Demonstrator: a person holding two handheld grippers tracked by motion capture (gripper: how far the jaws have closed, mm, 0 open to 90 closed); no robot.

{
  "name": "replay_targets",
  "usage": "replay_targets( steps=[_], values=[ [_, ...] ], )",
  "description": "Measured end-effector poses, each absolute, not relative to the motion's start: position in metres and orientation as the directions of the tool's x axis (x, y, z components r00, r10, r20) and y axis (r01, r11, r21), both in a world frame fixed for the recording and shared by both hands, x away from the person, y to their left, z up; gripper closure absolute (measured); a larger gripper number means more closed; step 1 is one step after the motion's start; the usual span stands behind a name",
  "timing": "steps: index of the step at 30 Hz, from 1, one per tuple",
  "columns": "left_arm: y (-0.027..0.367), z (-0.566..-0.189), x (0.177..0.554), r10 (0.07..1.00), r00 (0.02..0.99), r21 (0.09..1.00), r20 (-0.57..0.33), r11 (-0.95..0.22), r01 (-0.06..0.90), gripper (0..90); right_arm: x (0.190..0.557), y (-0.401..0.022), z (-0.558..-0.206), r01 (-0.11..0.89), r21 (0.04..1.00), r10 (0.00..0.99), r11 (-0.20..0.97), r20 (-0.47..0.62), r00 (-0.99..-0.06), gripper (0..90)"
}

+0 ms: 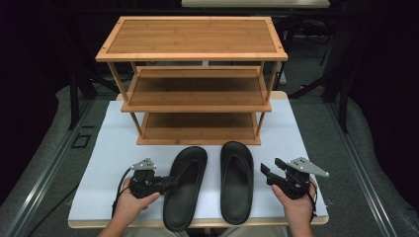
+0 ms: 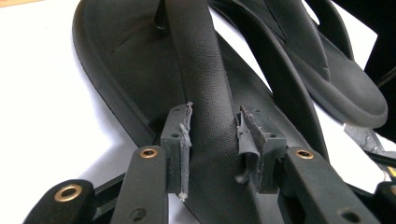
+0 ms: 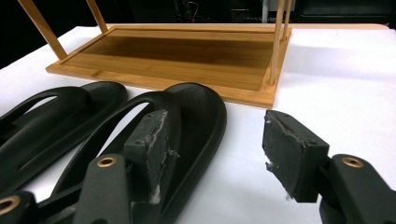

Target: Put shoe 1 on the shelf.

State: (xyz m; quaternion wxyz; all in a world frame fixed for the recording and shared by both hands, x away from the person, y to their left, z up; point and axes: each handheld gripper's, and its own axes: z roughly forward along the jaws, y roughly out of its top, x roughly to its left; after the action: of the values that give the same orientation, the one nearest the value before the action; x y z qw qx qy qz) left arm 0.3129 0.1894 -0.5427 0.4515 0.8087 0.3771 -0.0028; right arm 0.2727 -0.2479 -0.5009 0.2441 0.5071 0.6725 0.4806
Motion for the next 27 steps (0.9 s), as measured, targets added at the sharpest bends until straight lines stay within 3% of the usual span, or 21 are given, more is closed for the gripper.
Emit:
replay_targets(
  steps=[11,27],
  values=[
    [0.181,-0.537,0.309,0.653,0.697,0.749,-0.296,-0.294,0.594,69.8,0.272,-0.251,-0.5,0.434,0.901,0.919,0.015,0.159,-0.361,39.8],
    [0.207,-0.53,0.303,0.746,0.587,0.778,-0.314,-0.151,0.609,70.4,0.272,-0.252,-0.5,0.448,0.894,0.921,0.021,0.156,-0.356,39.8]
  ],
)
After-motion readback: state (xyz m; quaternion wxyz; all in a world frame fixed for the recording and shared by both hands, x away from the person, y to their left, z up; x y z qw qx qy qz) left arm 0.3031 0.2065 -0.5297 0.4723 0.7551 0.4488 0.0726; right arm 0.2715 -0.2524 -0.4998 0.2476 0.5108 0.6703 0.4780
